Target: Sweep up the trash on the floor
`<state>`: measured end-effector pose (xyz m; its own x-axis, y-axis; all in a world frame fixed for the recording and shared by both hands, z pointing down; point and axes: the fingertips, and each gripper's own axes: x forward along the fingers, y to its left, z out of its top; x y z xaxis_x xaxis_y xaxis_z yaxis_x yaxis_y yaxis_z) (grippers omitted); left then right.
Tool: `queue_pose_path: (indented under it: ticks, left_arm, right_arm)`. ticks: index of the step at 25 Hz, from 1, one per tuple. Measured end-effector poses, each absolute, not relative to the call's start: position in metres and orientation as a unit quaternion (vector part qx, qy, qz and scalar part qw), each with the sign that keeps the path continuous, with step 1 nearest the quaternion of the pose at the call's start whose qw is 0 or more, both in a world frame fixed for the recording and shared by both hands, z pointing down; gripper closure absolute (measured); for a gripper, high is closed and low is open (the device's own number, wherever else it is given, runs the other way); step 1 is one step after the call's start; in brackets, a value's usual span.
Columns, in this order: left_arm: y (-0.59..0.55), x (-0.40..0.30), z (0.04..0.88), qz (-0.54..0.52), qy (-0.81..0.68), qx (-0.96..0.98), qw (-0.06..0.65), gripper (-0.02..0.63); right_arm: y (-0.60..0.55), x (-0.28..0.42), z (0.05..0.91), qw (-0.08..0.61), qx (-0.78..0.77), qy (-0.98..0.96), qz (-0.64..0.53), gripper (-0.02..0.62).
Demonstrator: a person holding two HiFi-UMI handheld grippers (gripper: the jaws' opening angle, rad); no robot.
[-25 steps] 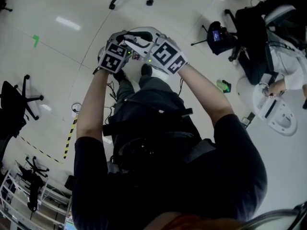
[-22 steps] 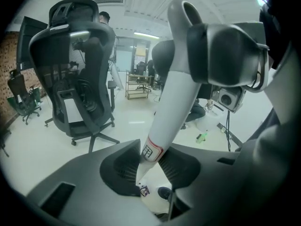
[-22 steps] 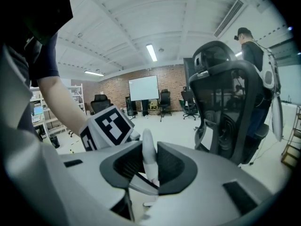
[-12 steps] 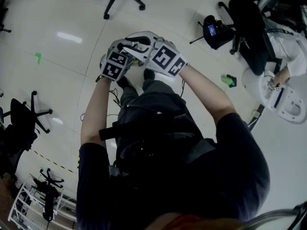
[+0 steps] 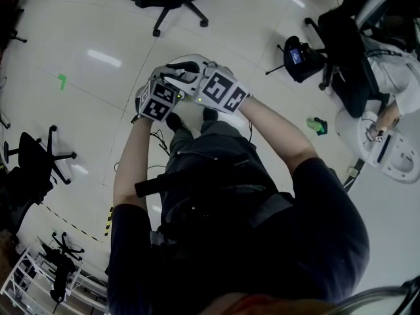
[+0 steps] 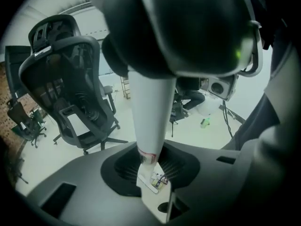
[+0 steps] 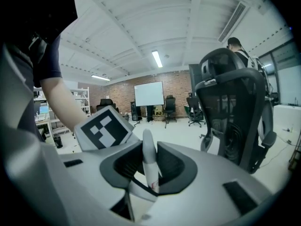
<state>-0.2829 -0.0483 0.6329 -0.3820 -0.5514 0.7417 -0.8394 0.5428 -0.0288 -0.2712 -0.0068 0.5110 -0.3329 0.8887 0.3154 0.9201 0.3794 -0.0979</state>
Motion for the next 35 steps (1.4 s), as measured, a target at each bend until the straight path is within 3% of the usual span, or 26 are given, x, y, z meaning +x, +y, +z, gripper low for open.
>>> queue_pose_path:
  ticks: [11,19,35]
  left_arm:
    - [0.007,-0.312,0.577,0.215,-0.846,0.368,0.32,0.515]
    - [0.042,-0.342,0.524,0.201,-0.891,0.312,0.26,0.514]
    - [0.087,-0.416,0.468,0.206,-0.859,0.44,0.159,0.512]
  right_arm:
    - [0.042,-0.296,0.454,0.108,-0.576,-0.81,-0.037,0.485]
    - [0.072,-0.315,0.404,0.05,-0.58,-0.811,-0.052,0.485]
    - [0.123,-0.393,0.356,0.018,-0.401,-0.914,-0.065,0.482]
